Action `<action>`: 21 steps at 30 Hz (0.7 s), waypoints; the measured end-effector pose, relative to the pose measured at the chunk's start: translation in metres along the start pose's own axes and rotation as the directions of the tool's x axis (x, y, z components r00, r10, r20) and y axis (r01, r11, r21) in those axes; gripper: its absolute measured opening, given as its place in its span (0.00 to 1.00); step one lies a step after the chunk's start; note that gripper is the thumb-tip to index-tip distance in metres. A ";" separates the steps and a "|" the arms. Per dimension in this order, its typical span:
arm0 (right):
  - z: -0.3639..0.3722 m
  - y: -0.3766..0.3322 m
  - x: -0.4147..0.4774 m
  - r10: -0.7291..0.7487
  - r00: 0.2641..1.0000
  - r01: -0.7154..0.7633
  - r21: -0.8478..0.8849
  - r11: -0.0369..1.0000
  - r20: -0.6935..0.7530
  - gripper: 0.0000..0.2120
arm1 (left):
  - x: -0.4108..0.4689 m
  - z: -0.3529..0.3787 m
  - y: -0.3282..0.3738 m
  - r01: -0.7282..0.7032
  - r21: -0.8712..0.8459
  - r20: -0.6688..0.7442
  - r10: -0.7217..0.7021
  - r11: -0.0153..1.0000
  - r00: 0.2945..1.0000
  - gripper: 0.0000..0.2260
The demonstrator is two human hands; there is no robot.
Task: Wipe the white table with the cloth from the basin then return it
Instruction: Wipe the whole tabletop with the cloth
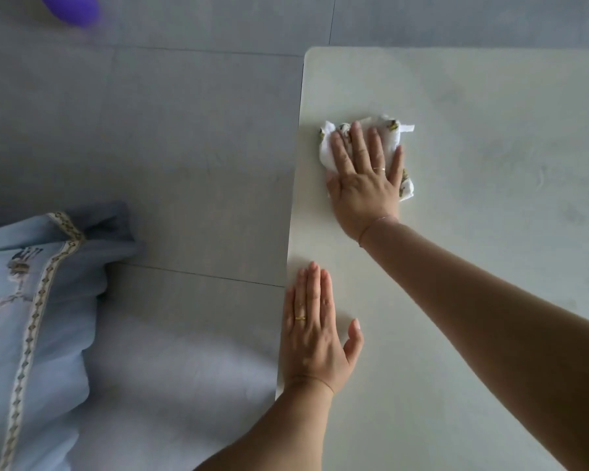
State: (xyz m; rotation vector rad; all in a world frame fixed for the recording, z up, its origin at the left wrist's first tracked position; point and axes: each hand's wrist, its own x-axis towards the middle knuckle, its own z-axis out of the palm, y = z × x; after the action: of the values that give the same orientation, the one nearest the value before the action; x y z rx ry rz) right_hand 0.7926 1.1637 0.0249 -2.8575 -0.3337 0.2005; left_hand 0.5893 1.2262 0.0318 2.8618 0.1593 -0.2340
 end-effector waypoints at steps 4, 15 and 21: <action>0.004 -0.007 -0.046 -0.331 0.937 0.339 -0.057 0.939 0.114 0.27 | 0.000 0.000 0.000 -0.002 -0.004 0.000 0.002 1.000 1.000 0.35; -0.006 0.008 0.024 -0.008 0.999 0.009 -0.012 1.000 0.034 0.27 | 0.000 0.001 -0.001 -0.010 0.011 0.003 0.010 1.000 1.000 0.35; -0.015 0.029 0.030 -0.409 0.896 0.432 -0.126 0.893 0.176 0.26 | 0.000 0.003 0.000 -0.018 0.018 -0.014 0.019 1.000 1.000 0.34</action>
State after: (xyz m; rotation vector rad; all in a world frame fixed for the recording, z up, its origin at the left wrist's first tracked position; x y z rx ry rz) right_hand 0.8297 1.1397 0.0287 -2.8410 -1.0320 0.3073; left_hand 0.5890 1.2259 0.0290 2.8821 0.1340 -0.2121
